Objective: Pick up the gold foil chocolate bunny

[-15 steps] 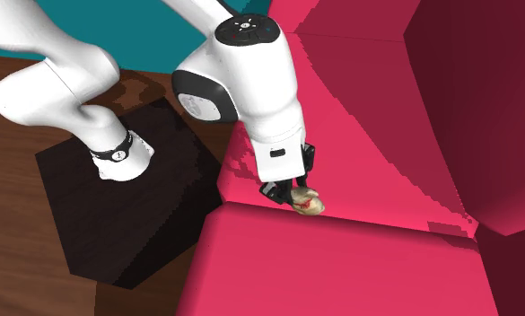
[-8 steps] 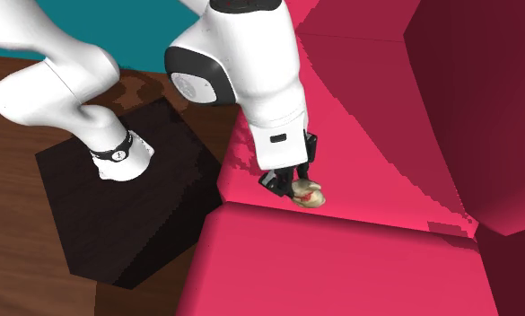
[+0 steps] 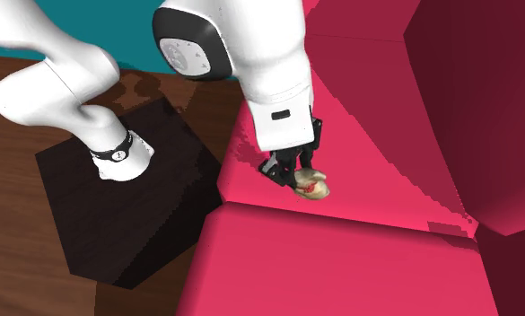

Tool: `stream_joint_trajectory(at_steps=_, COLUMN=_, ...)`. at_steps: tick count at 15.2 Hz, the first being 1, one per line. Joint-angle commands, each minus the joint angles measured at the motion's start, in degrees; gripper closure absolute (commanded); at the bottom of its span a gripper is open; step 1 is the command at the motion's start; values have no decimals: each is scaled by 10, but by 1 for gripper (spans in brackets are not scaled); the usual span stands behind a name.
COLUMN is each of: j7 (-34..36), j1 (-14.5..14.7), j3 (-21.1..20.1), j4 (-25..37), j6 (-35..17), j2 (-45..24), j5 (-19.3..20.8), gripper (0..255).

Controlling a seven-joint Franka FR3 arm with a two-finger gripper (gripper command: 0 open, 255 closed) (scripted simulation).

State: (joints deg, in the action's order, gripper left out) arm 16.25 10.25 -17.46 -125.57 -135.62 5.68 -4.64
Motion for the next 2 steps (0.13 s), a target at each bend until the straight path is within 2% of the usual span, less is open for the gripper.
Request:
stream_joint_trajectory(at_steps=1, j7=0, j1=0, j3=0, j4=5, j6=10, j2=5, j5=-1, gripper=255)
stream_joint_trajectory(at_steps=2, j7=0, j1=0, j3=0, j4=6, j6=10, j2=5, j5=-1, gripper=255)
